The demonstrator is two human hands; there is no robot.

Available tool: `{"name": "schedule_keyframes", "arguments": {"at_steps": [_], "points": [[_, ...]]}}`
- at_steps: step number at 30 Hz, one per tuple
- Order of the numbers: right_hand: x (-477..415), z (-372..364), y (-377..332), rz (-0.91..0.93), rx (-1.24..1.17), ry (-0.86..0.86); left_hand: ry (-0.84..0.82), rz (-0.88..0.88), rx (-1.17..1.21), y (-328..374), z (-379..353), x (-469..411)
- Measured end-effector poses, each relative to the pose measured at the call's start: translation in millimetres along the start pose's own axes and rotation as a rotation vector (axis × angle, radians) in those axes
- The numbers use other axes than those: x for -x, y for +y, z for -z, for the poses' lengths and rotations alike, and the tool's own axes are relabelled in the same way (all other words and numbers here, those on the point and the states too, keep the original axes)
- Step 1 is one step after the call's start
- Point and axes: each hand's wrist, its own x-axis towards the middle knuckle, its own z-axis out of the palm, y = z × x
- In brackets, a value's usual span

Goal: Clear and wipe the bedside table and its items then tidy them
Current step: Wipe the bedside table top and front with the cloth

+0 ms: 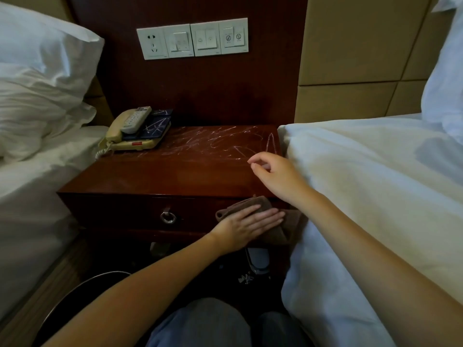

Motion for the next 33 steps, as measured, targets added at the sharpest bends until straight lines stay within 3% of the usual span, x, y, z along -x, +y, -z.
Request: {"name": "schedule_keyframes", "arguments": {"at_steps": [10, 13, 17, 22, 24, 26, 33], "points": [[-4.0, 1.8, -5.9, 0.006, -0.020, -0.009, -0.032, -0.051, -0.017, -49.5, -46.2, 112.1], [-7.1, 0.0, -8.3, 0.009, -0.043, -0.002, 0.015, -0.010, -0.006, -42.6, -35.8, 95.0], [-8.4, 2.2, -12.9, 0.018, -0.085, 0.011, 0.077, -0.119, -0.028, -6.4, -10.8, 16.6], [-12.8, 14.8, -2.0, -0.039, -0.182, 0.165, 0.062, -0.098, 0.024, 27.4, 7.1, -46.3], [-12.4, 12.6, 2.4, -0.059, -0.183, 0.174, 0.003, -0.172, -0.021, 25.3, 31.9, -57.8], [-9.5, 9.1, 4.4, -0.049, -0.175, 0.137, -0.134, -0.282, -0.076, 23.7, 47.1, -60.2], [-6.4, 12.6, 2.7, -0.026, -0.173, 0.136, -0.028, -0.147, -0.053, -5.9, -10.1, 14.3]]}}
